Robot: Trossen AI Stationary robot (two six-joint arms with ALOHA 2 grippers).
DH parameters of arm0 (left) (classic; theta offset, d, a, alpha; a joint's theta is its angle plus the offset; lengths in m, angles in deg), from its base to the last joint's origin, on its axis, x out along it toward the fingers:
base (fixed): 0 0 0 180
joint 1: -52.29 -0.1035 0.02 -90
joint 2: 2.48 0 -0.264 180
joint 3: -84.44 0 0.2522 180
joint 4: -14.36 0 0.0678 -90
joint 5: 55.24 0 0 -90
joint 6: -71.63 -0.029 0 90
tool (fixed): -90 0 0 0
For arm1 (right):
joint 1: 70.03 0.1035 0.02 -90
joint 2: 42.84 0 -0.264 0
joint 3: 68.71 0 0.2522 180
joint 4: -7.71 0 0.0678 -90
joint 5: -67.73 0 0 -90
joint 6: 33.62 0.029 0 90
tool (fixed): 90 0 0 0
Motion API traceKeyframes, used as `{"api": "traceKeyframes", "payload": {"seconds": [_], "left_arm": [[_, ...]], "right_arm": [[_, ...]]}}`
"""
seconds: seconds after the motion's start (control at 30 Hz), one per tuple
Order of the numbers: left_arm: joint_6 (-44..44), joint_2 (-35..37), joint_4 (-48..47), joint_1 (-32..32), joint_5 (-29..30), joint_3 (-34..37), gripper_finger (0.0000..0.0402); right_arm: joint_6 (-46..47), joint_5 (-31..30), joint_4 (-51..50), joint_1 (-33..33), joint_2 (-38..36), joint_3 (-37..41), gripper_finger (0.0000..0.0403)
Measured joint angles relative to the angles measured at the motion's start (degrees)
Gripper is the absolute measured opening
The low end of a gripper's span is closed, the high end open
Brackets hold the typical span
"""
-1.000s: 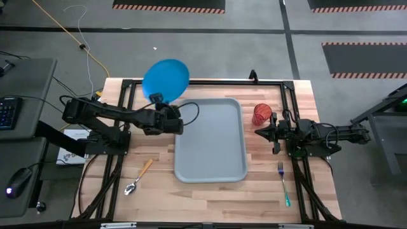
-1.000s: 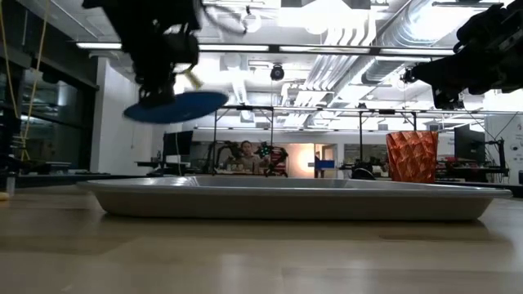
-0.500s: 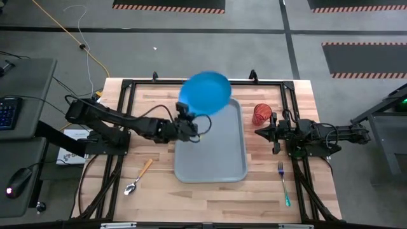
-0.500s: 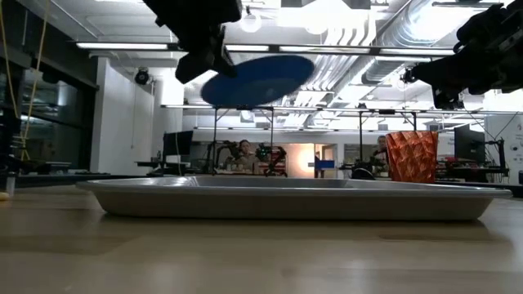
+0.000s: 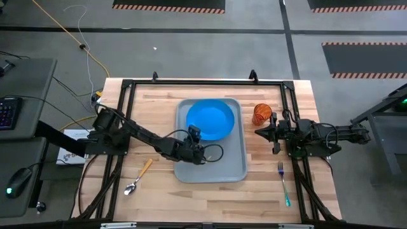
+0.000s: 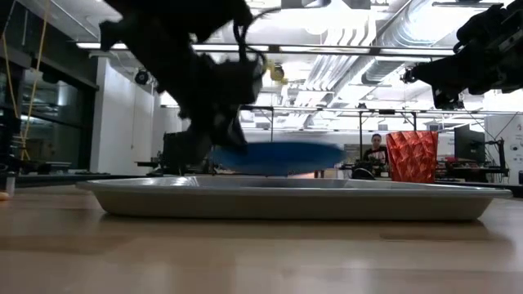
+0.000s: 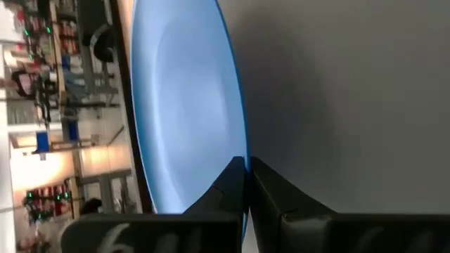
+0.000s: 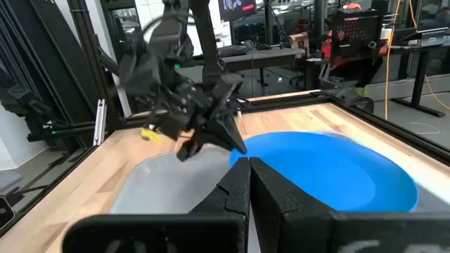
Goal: Pick and place plate/cup/fork/spoon on tray
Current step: Put the blue plate on the right of the gray serving tray
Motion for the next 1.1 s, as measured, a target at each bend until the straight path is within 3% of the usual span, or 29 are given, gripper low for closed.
{"api": "traceKeyframes", "payload": {"seconds": [0.43,1.1], "left_arm": [[6.88,-3.11,0.11,-0.49,-3.26,0.00,0.0001],[6.41,-3.11,0.49,-0.57,-6.45,0.00,0.0062]], "right_arm": [[0.00,-0.02,-0.01,0.00,0.00,0.02,0.0000],[0.00,0.00,0.01,-0.01,0.00,0.02,0.0000]]}}
